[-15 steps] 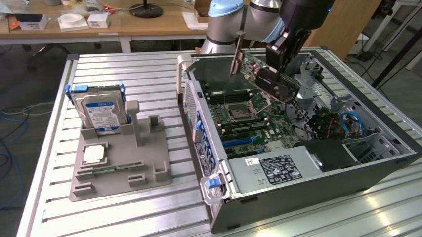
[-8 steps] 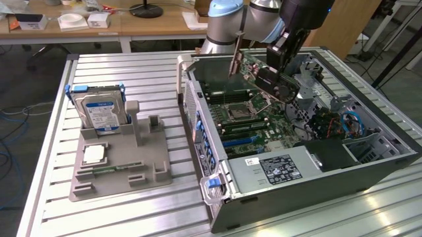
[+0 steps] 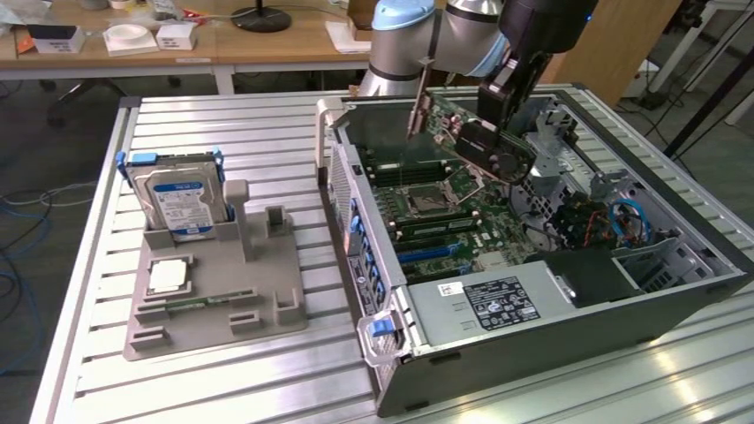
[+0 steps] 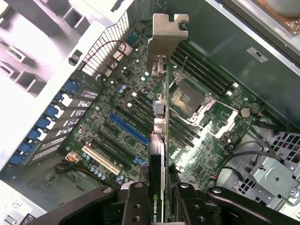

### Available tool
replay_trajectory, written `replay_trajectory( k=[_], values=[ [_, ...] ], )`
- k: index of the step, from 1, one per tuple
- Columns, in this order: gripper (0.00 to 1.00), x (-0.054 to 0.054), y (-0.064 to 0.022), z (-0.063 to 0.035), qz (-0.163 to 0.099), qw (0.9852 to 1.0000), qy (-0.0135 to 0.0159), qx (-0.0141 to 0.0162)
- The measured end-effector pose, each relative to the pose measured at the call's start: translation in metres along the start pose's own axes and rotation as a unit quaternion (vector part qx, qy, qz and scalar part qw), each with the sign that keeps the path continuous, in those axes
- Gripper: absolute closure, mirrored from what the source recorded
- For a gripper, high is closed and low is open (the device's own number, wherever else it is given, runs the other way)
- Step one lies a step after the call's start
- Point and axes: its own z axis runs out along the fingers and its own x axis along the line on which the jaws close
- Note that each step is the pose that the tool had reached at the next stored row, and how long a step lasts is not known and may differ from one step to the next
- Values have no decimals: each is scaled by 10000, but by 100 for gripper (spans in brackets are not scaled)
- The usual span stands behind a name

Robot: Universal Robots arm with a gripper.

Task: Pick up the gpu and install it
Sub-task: 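Insert the gpu into the slot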

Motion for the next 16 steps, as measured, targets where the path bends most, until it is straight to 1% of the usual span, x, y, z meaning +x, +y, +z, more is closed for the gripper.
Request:
replay_trajectory(
  k=[9,16],
  values=[
    [74,0,0,2,-196,9998,8,-4],
    [74,-1,-1,5,-374,9993,15,-8]
  ],
)
